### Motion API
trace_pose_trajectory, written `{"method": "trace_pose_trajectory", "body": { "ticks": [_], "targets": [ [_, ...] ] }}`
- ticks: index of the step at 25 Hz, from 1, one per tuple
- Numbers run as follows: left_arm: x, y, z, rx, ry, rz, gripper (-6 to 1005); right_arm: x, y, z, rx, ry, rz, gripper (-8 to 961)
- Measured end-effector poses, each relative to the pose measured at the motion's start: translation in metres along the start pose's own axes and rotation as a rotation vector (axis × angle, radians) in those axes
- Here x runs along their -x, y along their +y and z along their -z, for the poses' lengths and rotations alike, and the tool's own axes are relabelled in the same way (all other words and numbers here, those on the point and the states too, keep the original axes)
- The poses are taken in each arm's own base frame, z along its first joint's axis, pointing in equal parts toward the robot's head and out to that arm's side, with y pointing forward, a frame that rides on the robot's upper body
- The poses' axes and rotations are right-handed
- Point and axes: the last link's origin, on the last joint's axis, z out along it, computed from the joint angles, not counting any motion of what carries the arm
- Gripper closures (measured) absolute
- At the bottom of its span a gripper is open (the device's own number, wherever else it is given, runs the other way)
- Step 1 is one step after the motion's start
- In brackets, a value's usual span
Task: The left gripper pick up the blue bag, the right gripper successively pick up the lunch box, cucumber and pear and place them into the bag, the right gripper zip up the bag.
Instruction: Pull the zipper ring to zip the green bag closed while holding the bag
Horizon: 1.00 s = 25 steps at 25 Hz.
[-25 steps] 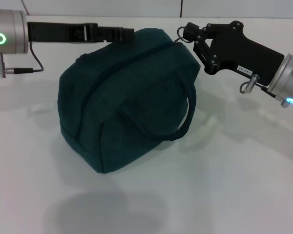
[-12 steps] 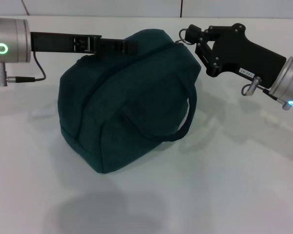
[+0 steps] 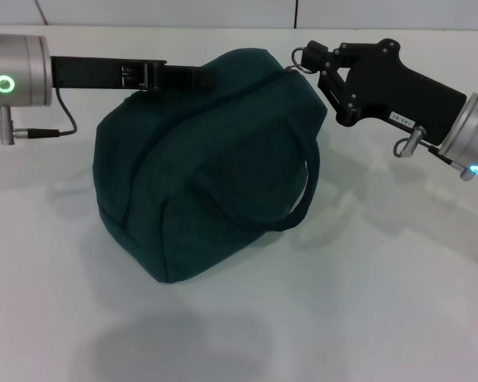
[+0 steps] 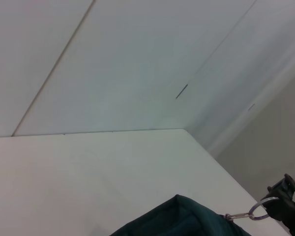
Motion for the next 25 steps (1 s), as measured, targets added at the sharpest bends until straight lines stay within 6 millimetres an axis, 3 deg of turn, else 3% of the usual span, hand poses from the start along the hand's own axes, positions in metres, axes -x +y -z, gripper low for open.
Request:
{"method": "trace_pose_trajectory", "body": {
  "ticks": [8, 11, 17, 25],
  "targets": [
    [0.006, 0.003, -0.002, 0.023, 0.030, -0.003, 836, -0.001, 0.003, 0.003, -0.001, -0.012, -0.030, 946],
    [0.012, 0.006, -0.007, 0.039, 0.037, -0.041, 945, -0.002, 0.003, 0.005, -0.008, -0.012, -0.087, 946],
    [0.017, 0.011, -0.007, 0.076, 0.065, -0.086, 940, -0.002, -0.007, 0.012, -0.068, -0.037, -0.296, 946],
    [0.024, 0.023, -0.001, 0.162, 0.152, -0.158, 934, -0.009, -0.015, 0.023, -0.124, -0.040, -0.446, 946]
  ]
}}
